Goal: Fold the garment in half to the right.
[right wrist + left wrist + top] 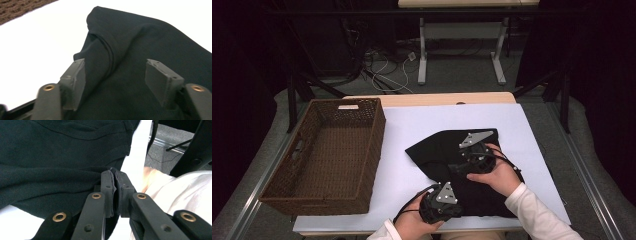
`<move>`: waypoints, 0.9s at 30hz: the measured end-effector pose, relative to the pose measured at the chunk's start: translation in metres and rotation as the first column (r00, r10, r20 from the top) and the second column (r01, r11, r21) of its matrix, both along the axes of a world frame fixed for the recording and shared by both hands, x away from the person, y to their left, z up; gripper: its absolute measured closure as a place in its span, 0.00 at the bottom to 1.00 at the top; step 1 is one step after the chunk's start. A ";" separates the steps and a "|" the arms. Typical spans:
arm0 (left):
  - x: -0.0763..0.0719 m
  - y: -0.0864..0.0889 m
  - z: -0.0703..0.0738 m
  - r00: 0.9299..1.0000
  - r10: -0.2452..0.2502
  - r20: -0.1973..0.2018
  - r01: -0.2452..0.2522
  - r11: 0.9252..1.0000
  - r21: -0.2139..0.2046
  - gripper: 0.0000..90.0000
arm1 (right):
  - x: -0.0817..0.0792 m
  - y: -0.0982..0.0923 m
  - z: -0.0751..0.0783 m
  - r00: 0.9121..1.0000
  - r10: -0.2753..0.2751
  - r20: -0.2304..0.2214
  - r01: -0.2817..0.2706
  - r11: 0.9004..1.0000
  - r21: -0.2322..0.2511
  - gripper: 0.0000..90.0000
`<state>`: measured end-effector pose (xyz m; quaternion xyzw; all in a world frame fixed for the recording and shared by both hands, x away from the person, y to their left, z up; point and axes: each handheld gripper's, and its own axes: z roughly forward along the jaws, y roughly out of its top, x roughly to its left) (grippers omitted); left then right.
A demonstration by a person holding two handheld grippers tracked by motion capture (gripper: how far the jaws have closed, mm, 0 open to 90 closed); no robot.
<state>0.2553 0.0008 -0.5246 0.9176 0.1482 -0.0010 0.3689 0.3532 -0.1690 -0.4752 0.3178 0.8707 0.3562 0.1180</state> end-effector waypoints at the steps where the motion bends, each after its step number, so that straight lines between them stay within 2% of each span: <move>1: 0.000 0.000 0.000 1.000 0.003 0.004 -0.003 1.000 -0.001 0.95 | 0.003 0.003 0.000 1.000 0.009 0.000 -0.009 1.000 0.008 0.39; 5: 0.000 0.001 -0.001 1.000 0.002 -0.002 -0.002 1.000 -0.001 0.95 | 0.012 0.016 0.001 0.999 0.031 0.021 -0.031 0.999 0.007 0.40; 11: -0.001 0.003 0.001 1.000 0.010 -0.001 -0.010 1.000 -0.011 0.95 | 0.025 0.035 0.000 0.999 0.044 0.029 -0.043 0.999 -0.030 0.45; 13: -0.001 0.005 0.001 1.000 0.015 -0.002 -0.015 1.000 -0.014 0.95 | 0.030 0.041 -0.002 0.999 0.037 0.016 -0.036 0.999 -0.026 0.47; 16: -0.001 0.007 0.003 1.000 0.017 0.001 -0.017 1.000 -0.018 0.95 | 0.035 0.050 -0.002 0.999 0.040 0.001 -0.040 0.998 -0.047 0.50; 22: -0.002 0.011 0.005 1.000 0.025 0.004 -0.025 0.999 -0.022 0.95 | 0.044 0.072 -0.002 0.998 0.060 -0.001 -0.060 0.998 -0.035 0.56; 23: -0.002 0.012 0.004 1.000 0.031 0.002 -0.031 0.999 -0.030 0.95 | 0.045 0.076 -0.003 0.998 0.060 0.001 -0.060 0.997 -0.038 0.57; 25: -0.002 0.013 0.005 1.000 0.028 -0.004 -0.028 0.999 -0.018 0.95 | 0.047 0.084 -0.005 0.998 0.064 -0.007 -0.064 0.997 -0.044 0.60; 27: -0.003 0.014 0.004 0.999 0.037 0.003 -0.037 0.999 -0.029 0.95 | 0.049 0.092 -0.009 0.997 0.070 -0.012 -0.070 0.996 -0.053 0.63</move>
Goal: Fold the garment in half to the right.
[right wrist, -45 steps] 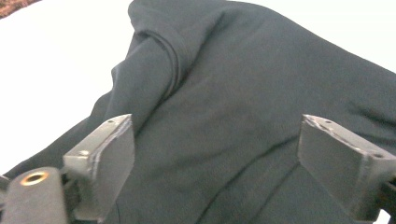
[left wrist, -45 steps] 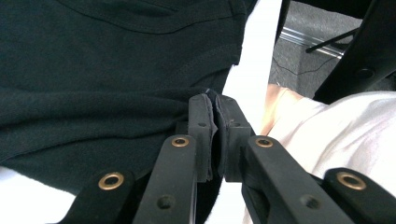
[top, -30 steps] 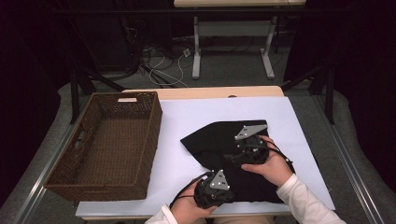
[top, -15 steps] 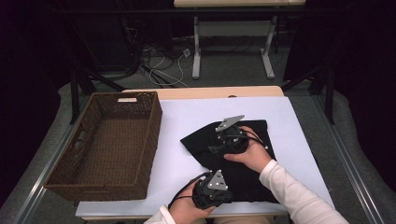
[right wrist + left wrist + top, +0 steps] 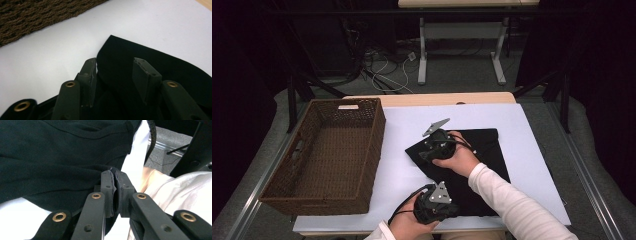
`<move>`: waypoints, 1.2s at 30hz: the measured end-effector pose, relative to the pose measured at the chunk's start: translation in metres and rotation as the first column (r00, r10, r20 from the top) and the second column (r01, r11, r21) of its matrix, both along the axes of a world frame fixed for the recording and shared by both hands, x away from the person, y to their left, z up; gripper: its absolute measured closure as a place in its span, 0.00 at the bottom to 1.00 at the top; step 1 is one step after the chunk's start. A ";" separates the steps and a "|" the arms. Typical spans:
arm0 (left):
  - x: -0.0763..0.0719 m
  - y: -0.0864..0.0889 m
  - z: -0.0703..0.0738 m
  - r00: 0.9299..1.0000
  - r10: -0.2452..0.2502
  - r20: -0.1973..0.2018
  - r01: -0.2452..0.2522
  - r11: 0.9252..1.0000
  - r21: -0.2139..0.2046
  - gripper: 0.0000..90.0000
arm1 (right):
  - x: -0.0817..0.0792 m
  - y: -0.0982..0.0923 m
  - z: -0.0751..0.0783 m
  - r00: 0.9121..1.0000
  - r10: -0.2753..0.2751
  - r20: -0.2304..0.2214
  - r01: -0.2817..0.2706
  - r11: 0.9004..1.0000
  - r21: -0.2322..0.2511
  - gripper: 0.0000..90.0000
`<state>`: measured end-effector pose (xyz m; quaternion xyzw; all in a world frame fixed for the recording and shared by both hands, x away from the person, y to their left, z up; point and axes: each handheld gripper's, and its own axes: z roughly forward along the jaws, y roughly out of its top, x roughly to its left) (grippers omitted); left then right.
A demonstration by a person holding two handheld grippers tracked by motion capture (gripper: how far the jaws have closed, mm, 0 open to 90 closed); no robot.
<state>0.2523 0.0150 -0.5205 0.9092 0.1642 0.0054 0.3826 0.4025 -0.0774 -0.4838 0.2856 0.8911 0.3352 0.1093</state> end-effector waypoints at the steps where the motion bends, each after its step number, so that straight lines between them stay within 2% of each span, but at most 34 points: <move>1: 0.000 0.001 0.001 1.000 -0.002 0.000 0.002 1.000 0.002 0.95 | 0.001 0.004 -0.002 1.000 0.000 0.002 0.000 1.000 -0.006 0.64; 11: -0.003 0.006 0.000 1.000 0.003 -0.001 -0.003 1.000 -0.005 0.95 | 0.016 0.029 -0.027 0.999 -0.003 -0.036 0.002 1.000 -0.025 0.68; 13: -0.003 0.006 0.000 1.000 0.000 0.001 0.000 1.000 -0.001 0.95 | 0.020 0.033 -0.032 0.999 0.010 -0.038 -0.011 1.000 -0.025 0.69; 17: -0.003 0.005 -0.001 1.000 -0.003 0.007 0.003 1.000 0.001 0.95 | 0.024 0.040 -0.040 0.998 -0.008 -0.059 0.008 1.000 -0.012 0.69; 18: -0.004 0.005 -0.001 1.000 -0.007 0.000 0.007 1.000 0.005 0.95 | 0.027 0.041 -0.043 0.999 0.004 -0.052 -0.005 1.000 -0.016 0.69; 19: -0.004 0.005 -0.002 1.000 -0.001 0.005 0.001 1.000 0.000 0.95 | 0.027 0.043 -0.045 0.998 -0.013 -0.068 0.012 1.000 -0.009 0.69; 21: -0.004 0.005 -0.002 1.000 -0.007 0.004 0.007 1.000 0.006 0.95 | 0.030 0.045 -0.049 0.999 0.009 -0.050 -0.010 1.000 -0.011 0.69; 22: -0.004 0.005 -0.003 1.000 -0.005 0.002 0.005 1.000 0.003 0.95 | 0.029 0.048 -0.051 0.998 -0.011 -0.068 0.010 1.000 -0.016 0.69; 23: -0.005 0.005 -0.003 1.000 -0.004 0.004 0.004 1.000 0.003 0.95 | 0.030 0.049 -0.053 0.998 -0.012 -0.067 0.010 1.000 -0.018 0.69; 27: -0.004 0.007 -0.002 1.000 -0.011 -0.006 0.011 1.000 0.010 0.95 | 0.032 0.053 -0.060 0.998 -0.003 -0.061 0.000 0.998 -0.061 0.69; 28: -0.004 0.007 -0.003 1.000 -0.011 -0.008 0.011 1.000 0.010 0.95 | 0.033 0.054 -0.062 0.999 0.004 -0.044 -0.007 0.998 -0.065 0.69; 36: -0.005 0.006 -0.004 1.000 -0.012 -0.002 0.012 1.000 0.016 0.95 | 0.033 0.054 -0.065 1.000 -0.009 -0.015 0.008 0.997 -0.072 0.76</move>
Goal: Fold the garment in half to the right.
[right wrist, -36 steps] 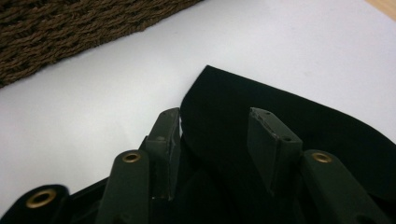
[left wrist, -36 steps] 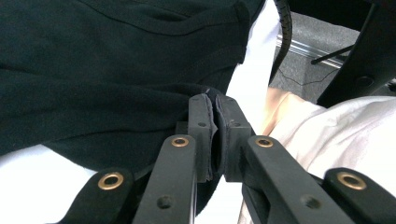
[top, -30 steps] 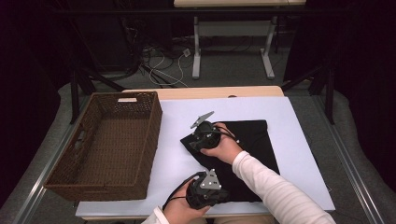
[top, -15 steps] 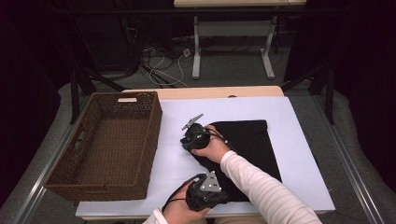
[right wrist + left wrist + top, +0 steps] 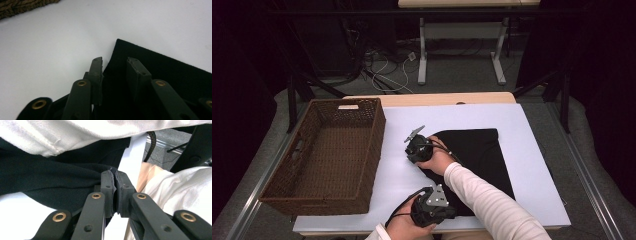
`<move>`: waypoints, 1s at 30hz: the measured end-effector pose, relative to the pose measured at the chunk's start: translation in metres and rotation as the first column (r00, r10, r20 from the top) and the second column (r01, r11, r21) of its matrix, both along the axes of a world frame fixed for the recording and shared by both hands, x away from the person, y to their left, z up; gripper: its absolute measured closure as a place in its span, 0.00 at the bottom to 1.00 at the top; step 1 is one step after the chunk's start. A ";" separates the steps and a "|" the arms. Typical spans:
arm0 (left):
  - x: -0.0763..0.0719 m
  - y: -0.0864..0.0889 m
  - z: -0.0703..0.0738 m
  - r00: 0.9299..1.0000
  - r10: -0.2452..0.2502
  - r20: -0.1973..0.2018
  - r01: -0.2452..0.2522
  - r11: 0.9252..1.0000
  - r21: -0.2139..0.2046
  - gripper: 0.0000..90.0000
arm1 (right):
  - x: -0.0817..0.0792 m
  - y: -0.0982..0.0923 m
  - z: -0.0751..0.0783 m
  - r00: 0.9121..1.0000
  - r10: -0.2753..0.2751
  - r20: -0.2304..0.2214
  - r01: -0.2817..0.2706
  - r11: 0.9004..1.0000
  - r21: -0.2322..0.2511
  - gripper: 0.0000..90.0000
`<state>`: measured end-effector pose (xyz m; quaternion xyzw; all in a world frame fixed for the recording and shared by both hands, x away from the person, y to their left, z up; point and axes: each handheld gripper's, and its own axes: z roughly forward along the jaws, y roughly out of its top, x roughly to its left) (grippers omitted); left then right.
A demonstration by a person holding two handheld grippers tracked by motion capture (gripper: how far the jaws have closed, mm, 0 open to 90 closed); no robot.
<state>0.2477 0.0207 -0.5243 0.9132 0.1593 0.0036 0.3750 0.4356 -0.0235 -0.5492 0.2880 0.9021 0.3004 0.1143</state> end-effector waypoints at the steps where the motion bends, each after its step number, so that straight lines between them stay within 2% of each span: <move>1: 0.000 0.000 0.000 1.000 -0.002 -0.001 0.002 1.000 0.002 0.95 | 0.000 0.000 0.000 1.000 0.002 0.004 -0.002 1.000 -0.002 0.78; 3: 0.000 0.000 -0.001 1.000 0.004 0.004 -0.004 1.000 -0.002 0.95 | 0.000 0.000 0.000 0.999 0.023 0.022 -0.023 1.000 -0.015 0.83; 6: 0.000 -0.001 -0.002 1.000 0.004 0.002 -0.004 1.000 -0.004 0.95 | -0.001 0.000 0.000 1.000 0.017 0.023 -0.016 1.000 -0.025 0.94; 7: 0.000 -0.001 -0.002 1.000 0.001 0.002 -0.001 1.000 -0.001 0.95 | 0.001 -0.001 0.000 0.999 0.021 0.032 -0.020 0.999 -0.026 0.94; 9: 0.000 -0.001 -0.001 1.000 -0.003 0.004 0.003 1.000 0.002 0.95 | 0.002 -0.001 0.000 1.000 -0.001 0.020 0.002 1.000 -0.009 0.95; 10: 0.000 -0.001 -0.001 1.000 -0.002 0.002 0.002 1.000 0.000 0.95 | 0.002 -0.001 0.001 1.000 -0.011 -0.001 0.011 1.000 -0.010 0.96; 11: 0.000 -0.001 -0.002 1.000 0.003 0.002 -0.003 1.000 -0.004 0.95 | 0.003 -0.002 0.000 1.000 -0.002 0.011 0.002 1.000 -0.003 0.96; 17: 0.000 -0.001 -0.001 1.000 -0.004 0.003 0.004 1.000 0.000 0.95 | 0.005 -0.004 0.004 0.999 -0.026 -0.024 0.026 1.000 0.010 0.97; 18: 0.000 -0.001 -0.001 1.000 -0.005 -0.001 0.005 1.000 0.001 0.95 | 0.006 -0.005 0.005 1.000 -0.024 -0.016 0.024 0.999 0.022 0.97; 19: 0.000 -0.001 -0.001 1.000 -0.003 -0.001 0.003 1.000 0.000 0.95 | 0.005 -0.006 0.007 0.999 -0.046 -0.028 0.047 0.998 0.031 0.97; 21: 0.000 -0.001 0.000 1.000 -0.007 -0.004 0.007 1.000 0.002 0.95 | 0.006 -0.010 0.012 0.999 -0.041 -0.012 0.041 0.998 0.045 0.97; 27: 0.000 0.000 0.002 1.000 -0.012 -0.002 0.012 1.000 0.000 0.95 | 0.005 -0.024 0.029 0.995 -0.098 -0.009 0.099 0.991 0.090 0.97; 29: -0.001 -0.001 0.002 1.000 -0.002 0.000 0.002 1.000 -0.013 0.95 | 0.007 -0.031 0.035 0.995 -0.101 0.000 0.101 0.989 0.104 0.97; 30: -0.001 -0.001 0.002 1.000 -0.007 0.003 0.007 1.000 -0.009 0.95 | 0.006 -0.033 0.038 0.993 -0.120 0.007 0.118 0.986 0.119 0.97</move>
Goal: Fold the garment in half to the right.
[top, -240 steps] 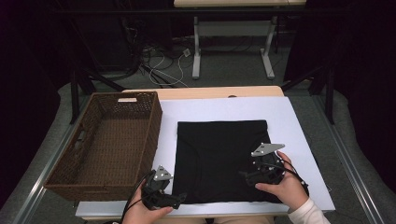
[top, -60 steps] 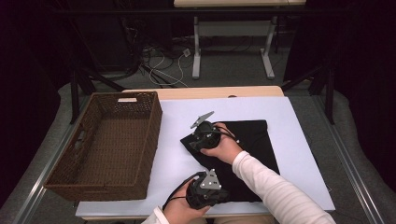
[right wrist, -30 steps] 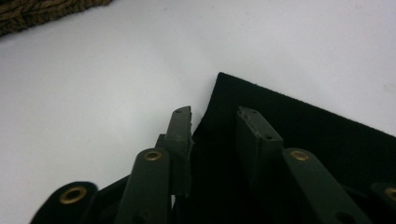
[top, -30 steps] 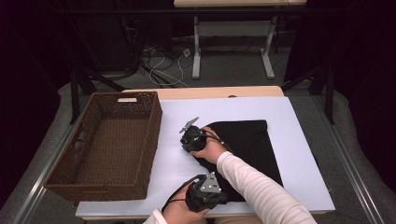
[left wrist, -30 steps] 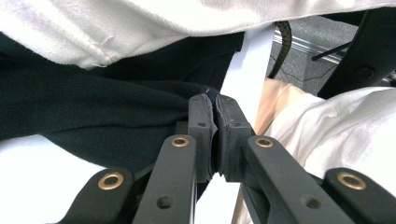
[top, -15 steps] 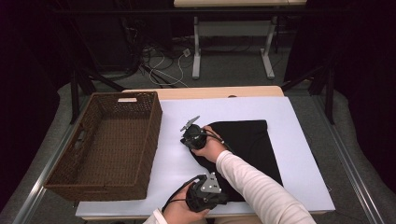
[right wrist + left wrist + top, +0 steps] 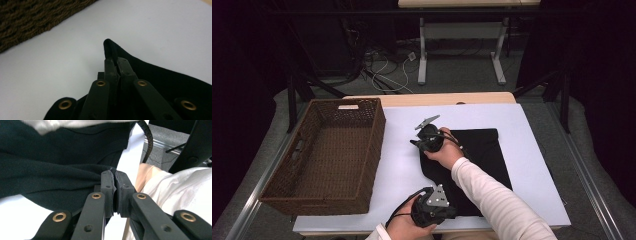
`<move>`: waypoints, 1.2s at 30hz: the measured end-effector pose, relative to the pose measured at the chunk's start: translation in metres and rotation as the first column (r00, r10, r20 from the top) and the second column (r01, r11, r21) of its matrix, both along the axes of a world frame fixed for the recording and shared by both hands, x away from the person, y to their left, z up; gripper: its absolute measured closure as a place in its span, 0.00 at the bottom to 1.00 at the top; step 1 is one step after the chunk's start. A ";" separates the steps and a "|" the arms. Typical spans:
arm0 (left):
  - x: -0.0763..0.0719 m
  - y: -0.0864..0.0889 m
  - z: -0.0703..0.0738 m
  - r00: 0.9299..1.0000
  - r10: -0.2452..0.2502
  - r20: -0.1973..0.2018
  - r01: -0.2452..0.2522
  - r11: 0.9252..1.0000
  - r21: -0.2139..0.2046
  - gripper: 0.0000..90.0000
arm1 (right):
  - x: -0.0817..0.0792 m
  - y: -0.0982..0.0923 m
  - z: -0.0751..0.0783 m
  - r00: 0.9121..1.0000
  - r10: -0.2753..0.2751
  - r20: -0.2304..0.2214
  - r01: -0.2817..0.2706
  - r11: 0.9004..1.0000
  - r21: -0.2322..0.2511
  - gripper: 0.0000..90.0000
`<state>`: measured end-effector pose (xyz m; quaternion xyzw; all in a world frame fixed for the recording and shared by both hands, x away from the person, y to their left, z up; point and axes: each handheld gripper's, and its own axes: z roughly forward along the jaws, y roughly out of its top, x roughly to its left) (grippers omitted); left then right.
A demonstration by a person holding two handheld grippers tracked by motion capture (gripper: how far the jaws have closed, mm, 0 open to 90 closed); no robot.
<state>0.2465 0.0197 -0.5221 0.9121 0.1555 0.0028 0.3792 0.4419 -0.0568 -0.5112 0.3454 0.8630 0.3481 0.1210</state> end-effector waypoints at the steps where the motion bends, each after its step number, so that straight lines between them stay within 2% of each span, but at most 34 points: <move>1: 0.000 0.000 0.000 1.000 0.006 0.001 -0.006 1.000 -0.006 0.95 | 0.000 -0.003 0.003 1.000 -0.008 0.006 0.008 1.000 0.005 0.97; 3: 0.000 0.000 0.001 1.000 0.001 0.001 -0.001 1.000 -0.004 0.95 | 0.002 -0.009 0.007 1.000 -0.028 0.008 0.028 0.999 0.016 0.97; 4: 0.000 0.000 0.001 1.000 0.002 -0.002 -0.002 1.000 -0.005 0.95 | 0.004 -0.013 0.008 1.000 -0.020 0.023 0.020 1.000 0.016 0.97; 5: 0.000 -0.001 0.001 1.000 0.001 0.001 -0.001 1.000 -0.005 0.95 | 0.003 -0.016 0.010 0.999 -0.038 0.009 0.038 0.999 0.027 0.97; 12: 0.000 -0.002 0.004 1.000 -0.007 0.005 0.007 1.000 -0.006 0.95 | 0.005 -0.033 0.020 0.996 -0.085 0.015 0.084 0.995 0.054 0.97; 17: 0.000 -0.003 0.007 1.000 -0.019 0.007 0.019 1.000 -0.001 0.95 | 0.006 -0.046 0.026 0.991 -0.129 0.020 0.128 0.990 0.055 0.97; 20: 0.000 -0.005 0.008 1.000 -0.008 0.008 0.008 1.000 -0.018 0.95 | 0.009 -0.055 0.030 0.987 -0.157 0.024 0.155 0.986 0.061 0.97; 22: 0.001 -0.006 0.011 1.000 -0.022 0.004 0.022 1.000 -0.014 0.95 | 0.010 -0.061 0.032 0.985 -0.173 0.020 0.171 0.983 0.070 0.97; 28: 0.004 -0.008 0.022 0.999 -0.037 0.019 0.037 0.999 -0.028 0.95 | 0.019 -0.075 0.043 0.978 -0.209 0.019 0.208 0.977 0.050 0.97; 31: 0.006 -0.007 0.028 0.999 -0.026 0.023 0.027 0.999 -0.045 0.95 | 0.023 -0.080 0.049 0.974 -0.226 0.021 0.225 0.973 0.046 0.97; 36: 0.010 -0.006 0.041 0.999 -0.026 0.041 0.029 0.998 -0.061 0.95 | 0.028 -0.087 0.069 0.967 -0.249 0.049 0.245 0.967 0.069 0.97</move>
